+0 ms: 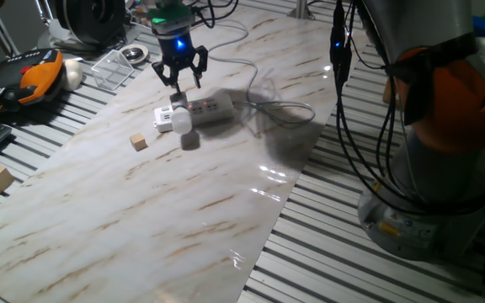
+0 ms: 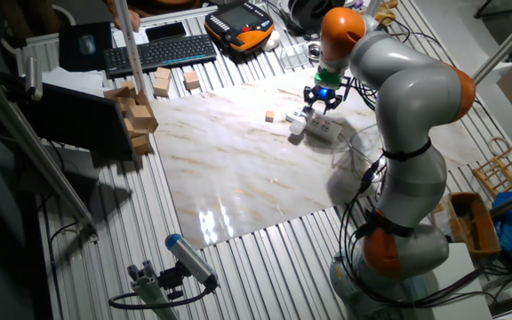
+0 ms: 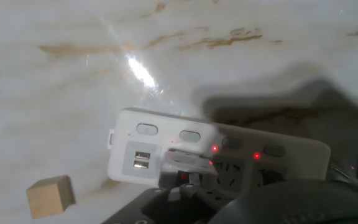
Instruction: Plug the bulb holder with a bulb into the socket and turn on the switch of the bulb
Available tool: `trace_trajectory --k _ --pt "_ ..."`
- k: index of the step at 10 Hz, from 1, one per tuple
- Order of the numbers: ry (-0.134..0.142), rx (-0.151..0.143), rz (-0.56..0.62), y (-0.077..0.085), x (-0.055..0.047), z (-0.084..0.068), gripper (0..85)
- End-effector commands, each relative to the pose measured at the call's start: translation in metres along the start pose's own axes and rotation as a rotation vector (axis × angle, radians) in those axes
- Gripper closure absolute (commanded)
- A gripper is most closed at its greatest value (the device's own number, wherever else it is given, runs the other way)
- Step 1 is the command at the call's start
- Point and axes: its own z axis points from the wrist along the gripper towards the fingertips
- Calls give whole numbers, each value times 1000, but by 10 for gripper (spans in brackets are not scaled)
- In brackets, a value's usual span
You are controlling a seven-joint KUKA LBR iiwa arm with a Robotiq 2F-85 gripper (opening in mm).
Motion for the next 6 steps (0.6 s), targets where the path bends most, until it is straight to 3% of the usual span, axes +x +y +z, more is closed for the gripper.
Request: trace_trajectory --k 1,6 --pt "1 -1 -1 0 0 0 340" --pt "3 -2 -2 1 1 1 340"
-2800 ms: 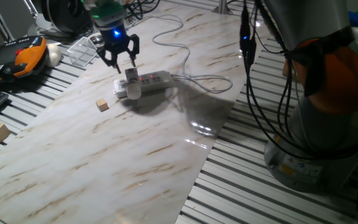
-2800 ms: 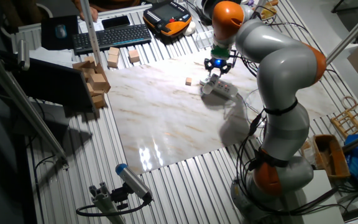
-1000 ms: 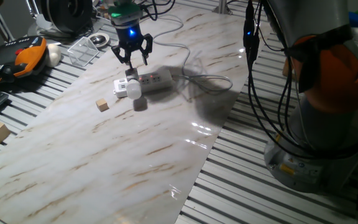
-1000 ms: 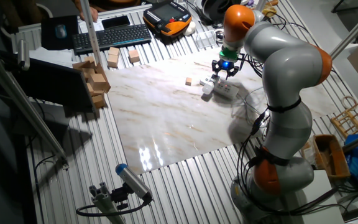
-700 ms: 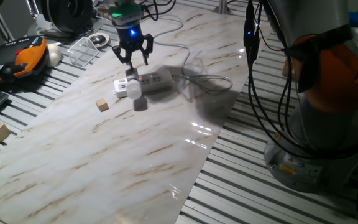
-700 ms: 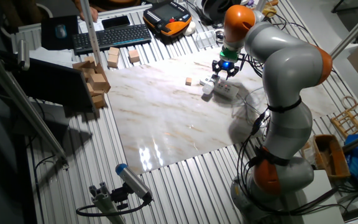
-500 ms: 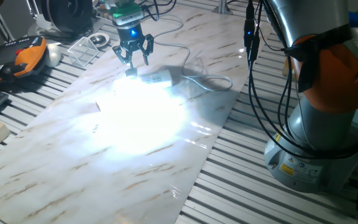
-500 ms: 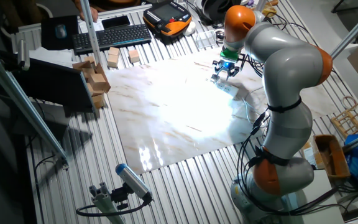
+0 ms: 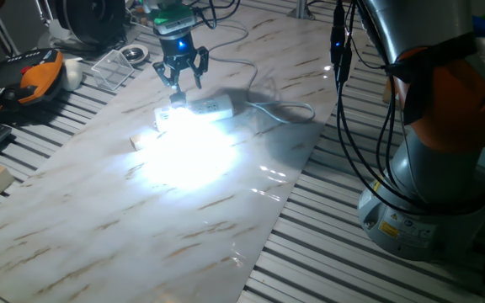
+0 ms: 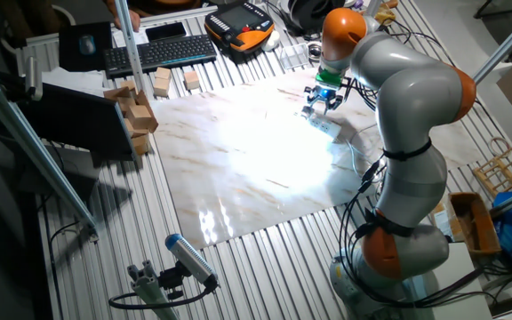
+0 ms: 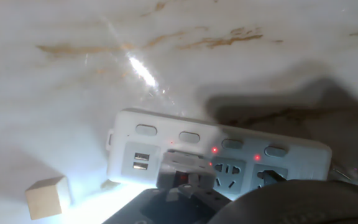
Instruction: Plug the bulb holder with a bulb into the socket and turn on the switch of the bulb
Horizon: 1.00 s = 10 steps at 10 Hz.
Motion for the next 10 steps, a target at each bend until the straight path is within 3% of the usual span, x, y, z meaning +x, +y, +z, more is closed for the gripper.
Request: trace_trajectory --k 1,4,7,8,10 --pt "0 2 3 2 1 -5 340" --pt "-1 6 8 12 11 -18 340" --pt "25 -4 -175 41 35 -39 340" --pt "21 -12 -224 51 43 -42 510" --pt "-27 -2 -334 64 57 -43 510"
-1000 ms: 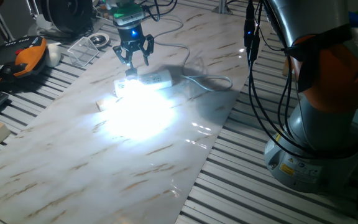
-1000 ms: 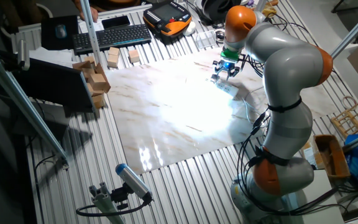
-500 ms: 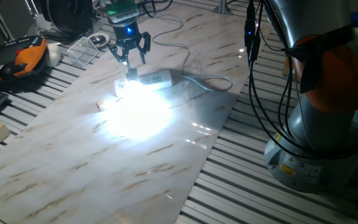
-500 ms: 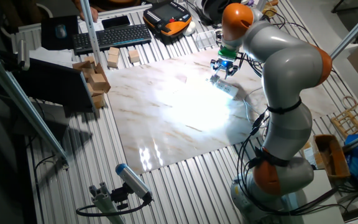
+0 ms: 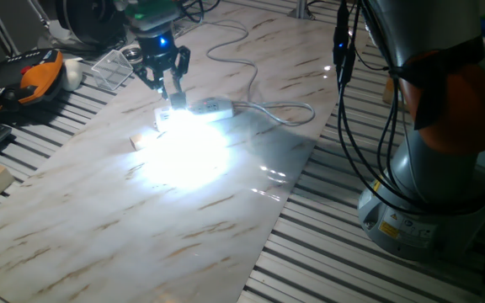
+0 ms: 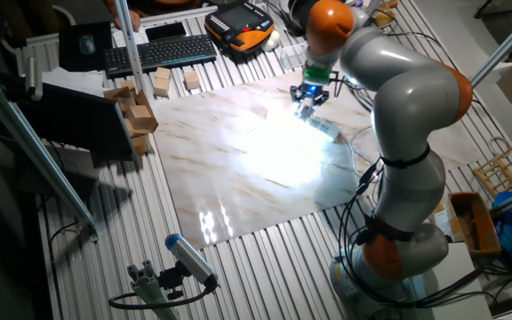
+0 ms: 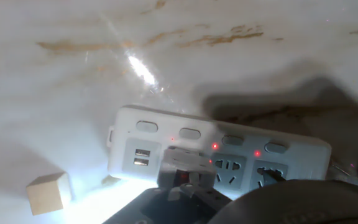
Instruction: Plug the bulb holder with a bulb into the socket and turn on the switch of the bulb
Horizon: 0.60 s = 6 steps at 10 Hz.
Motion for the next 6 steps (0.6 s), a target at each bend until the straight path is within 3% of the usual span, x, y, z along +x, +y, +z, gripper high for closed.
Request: trace_trajectory --k 1,2,4,6 --pt "-4 -1 -195 9 7 0 680" --pt "-7 -2 -284 9 10 -1 850" --pt "4 -24 -408 9 14 -3 850" --pt "-9 -32 -535 10 15 -2 850"
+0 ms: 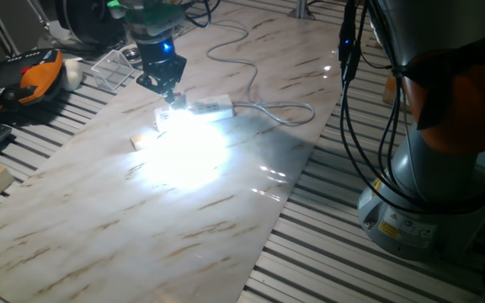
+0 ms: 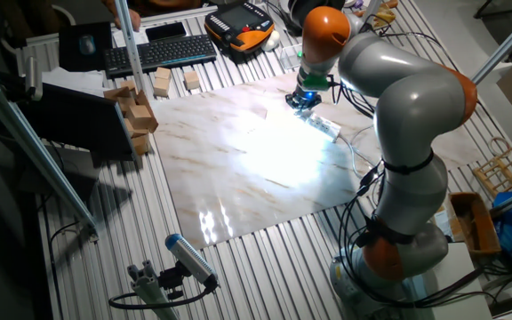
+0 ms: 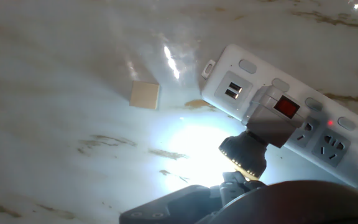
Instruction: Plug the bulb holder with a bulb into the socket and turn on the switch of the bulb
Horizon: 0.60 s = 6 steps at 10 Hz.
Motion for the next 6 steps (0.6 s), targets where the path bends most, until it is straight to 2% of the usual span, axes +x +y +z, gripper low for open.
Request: trace_trajectory --k 1,4,6 --pt "-3 11 -369 1 0 1 850" --pt "-2 13 -409 2 2 2 850" --pt "4 -1 -387 3 6 0 850"
